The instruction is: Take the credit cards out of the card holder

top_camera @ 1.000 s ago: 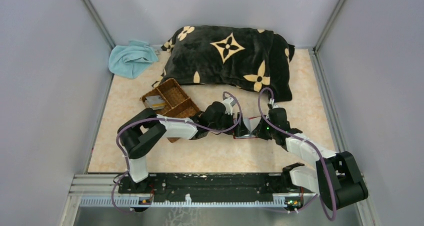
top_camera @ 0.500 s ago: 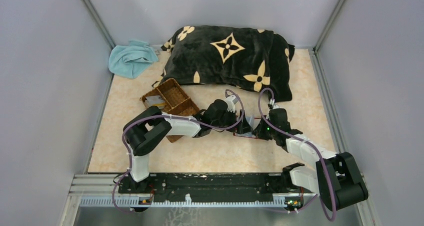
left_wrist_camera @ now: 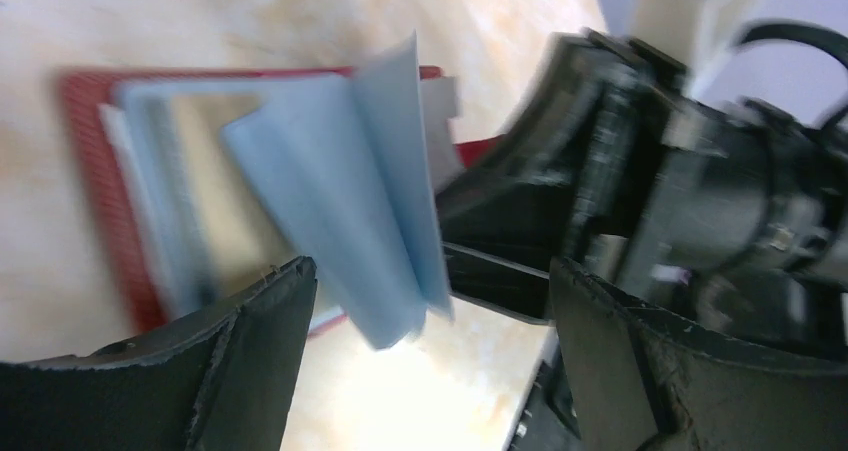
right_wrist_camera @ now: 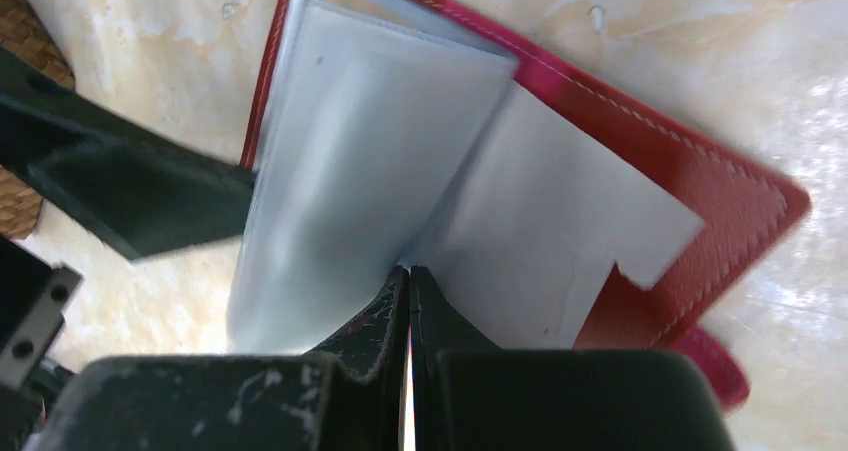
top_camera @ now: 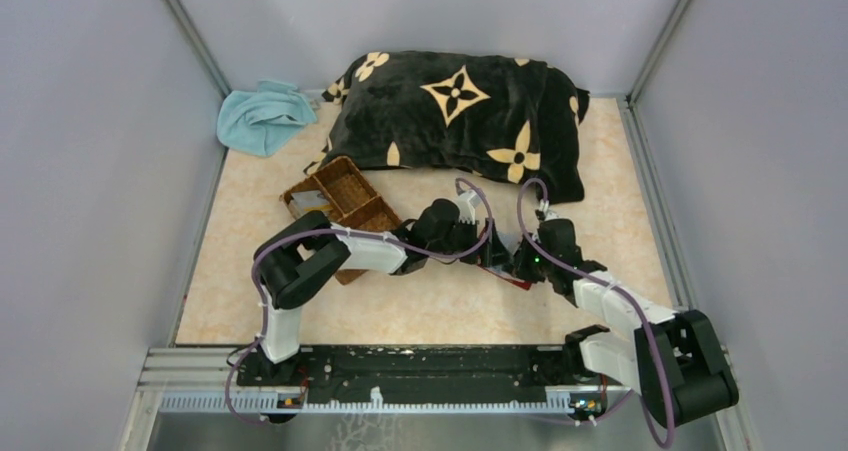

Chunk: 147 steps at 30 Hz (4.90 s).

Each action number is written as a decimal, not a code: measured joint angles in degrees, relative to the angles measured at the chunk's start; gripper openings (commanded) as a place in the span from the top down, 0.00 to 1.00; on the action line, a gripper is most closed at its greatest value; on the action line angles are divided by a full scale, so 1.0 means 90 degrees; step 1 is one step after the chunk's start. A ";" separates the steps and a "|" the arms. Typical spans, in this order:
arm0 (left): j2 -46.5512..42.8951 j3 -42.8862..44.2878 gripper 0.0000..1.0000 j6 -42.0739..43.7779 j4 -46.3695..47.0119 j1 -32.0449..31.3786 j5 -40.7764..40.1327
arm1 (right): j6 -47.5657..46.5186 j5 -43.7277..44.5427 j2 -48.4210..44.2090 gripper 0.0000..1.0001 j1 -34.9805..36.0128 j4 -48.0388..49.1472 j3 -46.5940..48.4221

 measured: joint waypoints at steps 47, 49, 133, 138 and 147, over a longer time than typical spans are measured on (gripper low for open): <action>0.0478 0.0393 0.06 -0.0420 0.0687 -0.0532 0.0903 | -0.0070 0.1807 -0.3055 0.94 0.0005 -0.2761 0.1353; 0.0163 0.0236 0.06 -0.0272 0.0610 -0.0556 0.0801 | -0.0066 0.1700 -0.2929 1.00 0.0005 -0.2708 0.1336; -0.0483 0.0340 0.06 0.0651 -0.1681 -0.0493 -0.0901 | 0.0279 0.0879 -0.0420 1.00 0.0005 0.0015 -0.0199; -0.0478 0.0287 0.06 0.0629 -0.1664 -0.0493 -0.0899 | 0.0277 0.0879 -0.0420 1.00 0.0005 0.0012 -0.0199; -0.0427 0.0284 0.05 0.0505 -0.1511 -0.0495 -0.0763 | 0.0279 0.0877 -0.0420 1.00 0.0005 0.0027 -0.0206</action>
